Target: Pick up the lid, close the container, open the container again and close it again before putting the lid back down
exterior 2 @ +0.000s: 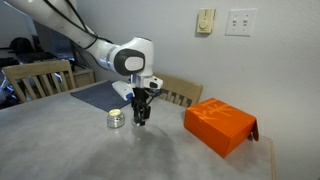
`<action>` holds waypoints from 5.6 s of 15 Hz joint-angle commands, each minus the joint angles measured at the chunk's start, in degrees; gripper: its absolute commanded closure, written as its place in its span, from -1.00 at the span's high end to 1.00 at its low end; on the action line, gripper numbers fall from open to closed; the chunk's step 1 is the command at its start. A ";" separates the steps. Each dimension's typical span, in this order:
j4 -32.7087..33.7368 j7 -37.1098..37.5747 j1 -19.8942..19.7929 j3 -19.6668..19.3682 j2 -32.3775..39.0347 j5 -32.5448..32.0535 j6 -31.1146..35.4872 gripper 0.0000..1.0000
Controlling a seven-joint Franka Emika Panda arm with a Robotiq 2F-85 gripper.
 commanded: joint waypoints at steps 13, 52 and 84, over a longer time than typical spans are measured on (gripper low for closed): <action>-11.51 0.55 8.61 2.07 -10.81 -4.74 -3.15 -0.13; -8.64 -15.87 3.14 6.55 -8.34 -2.19 -2.74 -0.13; -4.14 -4.12 8.75 2.23 -3.46 -12.36 -5.74 1.00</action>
